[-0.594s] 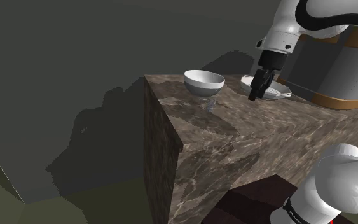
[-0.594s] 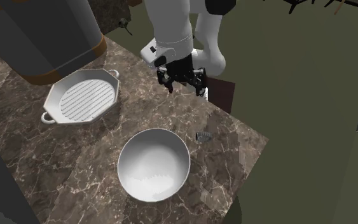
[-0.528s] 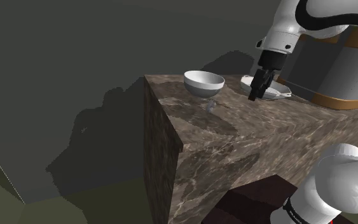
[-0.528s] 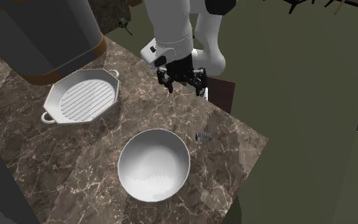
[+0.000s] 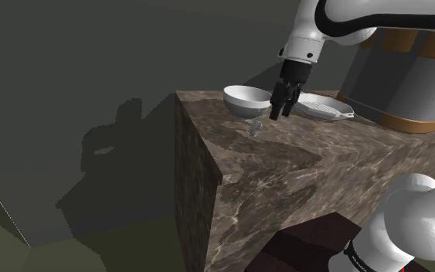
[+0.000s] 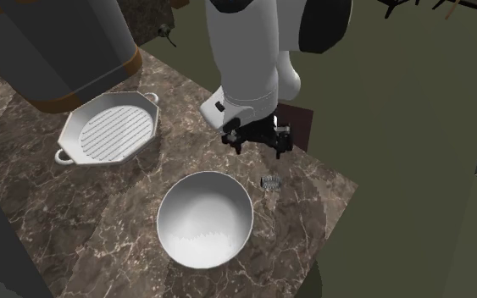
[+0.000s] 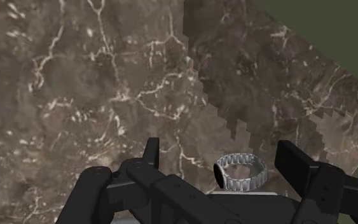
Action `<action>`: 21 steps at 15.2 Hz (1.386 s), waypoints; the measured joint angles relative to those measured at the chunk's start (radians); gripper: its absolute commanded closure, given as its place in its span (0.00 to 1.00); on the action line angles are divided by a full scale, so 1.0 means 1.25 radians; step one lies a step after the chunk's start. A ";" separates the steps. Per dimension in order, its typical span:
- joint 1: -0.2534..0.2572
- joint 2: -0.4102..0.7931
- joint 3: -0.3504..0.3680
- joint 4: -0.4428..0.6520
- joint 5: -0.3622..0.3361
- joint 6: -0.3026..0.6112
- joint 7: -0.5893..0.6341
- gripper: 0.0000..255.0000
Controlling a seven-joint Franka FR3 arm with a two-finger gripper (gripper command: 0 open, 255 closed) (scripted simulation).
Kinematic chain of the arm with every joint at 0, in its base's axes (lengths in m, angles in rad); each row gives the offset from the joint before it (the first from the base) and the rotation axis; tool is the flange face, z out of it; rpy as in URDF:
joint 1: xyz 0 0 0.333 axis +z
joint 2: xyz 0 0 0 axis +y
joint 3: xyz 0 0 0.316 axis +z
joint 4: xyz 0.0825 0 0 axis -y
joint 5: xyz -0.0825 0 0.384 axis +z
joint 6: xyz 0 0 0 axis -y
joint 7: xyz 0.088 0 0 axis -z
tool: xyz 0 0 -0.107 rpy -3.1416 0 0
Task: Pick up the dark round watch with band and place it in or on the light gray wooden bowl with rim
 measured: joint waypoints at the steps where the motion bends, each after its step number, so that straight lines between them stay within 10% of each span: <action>1: 0.005 0.022 0.010 0.017 0.004 0.006 0.009 0.00; 19: 0.026 0.128 0.056 0.006 0.017 0.127 0.036 0.00; 20: 0.026 0.128 0.056 0.006 0.017 0.127 0.036 1.00; 21: 0.026 0.128 0.056 0.006 0.017 0.127 0.036 1.00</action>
